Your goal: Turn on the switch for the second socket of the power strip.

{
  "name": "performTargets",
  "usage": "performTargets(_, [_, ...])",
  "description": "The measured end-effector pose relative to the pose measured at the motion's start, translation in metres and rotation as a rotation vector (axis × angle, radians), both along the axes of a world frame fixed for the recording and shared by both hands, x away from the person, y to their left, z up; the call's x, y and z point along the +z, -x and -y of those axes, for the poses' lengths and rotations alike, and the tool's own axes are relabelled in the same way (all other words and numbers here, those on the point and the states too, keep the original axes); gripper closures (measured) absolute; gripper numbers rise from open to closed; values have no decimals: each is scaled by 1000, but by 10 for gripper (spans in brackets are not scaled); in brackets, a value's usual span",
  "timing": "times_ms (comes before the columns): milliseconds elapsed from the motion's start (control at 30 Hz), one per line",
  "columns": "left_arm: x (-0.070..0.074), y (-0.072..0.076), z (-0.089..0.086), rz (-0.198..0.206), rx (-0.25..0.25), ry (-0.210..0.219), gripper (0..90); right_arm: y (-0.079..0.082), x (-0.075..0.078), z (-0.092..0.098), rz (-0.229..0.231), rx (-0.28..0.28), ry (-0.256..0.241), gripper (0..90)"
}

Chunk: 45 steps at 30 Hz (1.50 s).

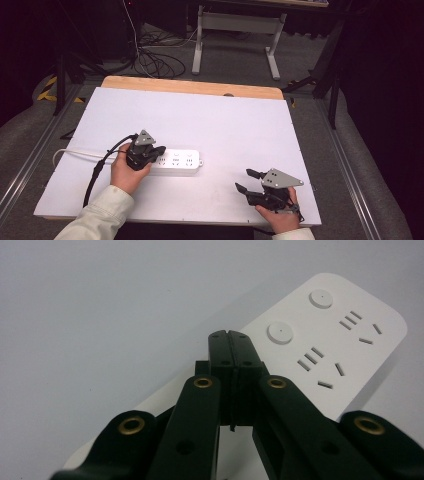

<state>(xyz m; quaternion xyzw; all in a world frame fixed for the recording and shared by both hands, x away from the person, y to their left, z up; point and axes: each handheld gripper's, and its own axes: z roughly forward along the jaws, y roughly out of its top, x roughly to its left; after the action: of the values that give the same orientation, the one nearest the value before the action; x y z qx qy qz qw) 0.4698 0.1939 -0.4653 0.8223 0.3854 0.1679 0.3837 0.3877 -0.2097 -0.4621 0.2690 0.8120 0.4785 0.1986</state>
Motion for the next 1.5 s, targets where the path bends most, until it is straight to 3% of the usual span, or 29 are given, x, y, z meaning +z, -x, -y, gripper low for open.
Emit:
performTargets(300, [-3,1,0,12,-3,27,900,0,0,0,0,2,-2,403])
performTargets(367, [-3,2,0,19,-3,12,900,0,0,0,-3,0,-2,404])
performTargets(600, [-4,1,-1,7,-3,26,900,0,-1,-1,-6,0,0,404])
performTargets(767, [-6,2,-3,28,-5,20,900,-1,-1,-1,-8,0,1,404])
performTargets(967, [-7,2,-2,23,3,21,900,0,-1,-1,-10,0,5,403])
performTargets(1167, [-9,3,-4,10,11,60,900,0,-1,-2,-9,1,7,403])
performTargets(1233, [-9,3,-3,23,15,39,900,0,-1,-2,-10,2,7,404])
performTargets(1500, [-10,4,-2,22,17,48,900,0,-1,-3,-12,1,6,404])
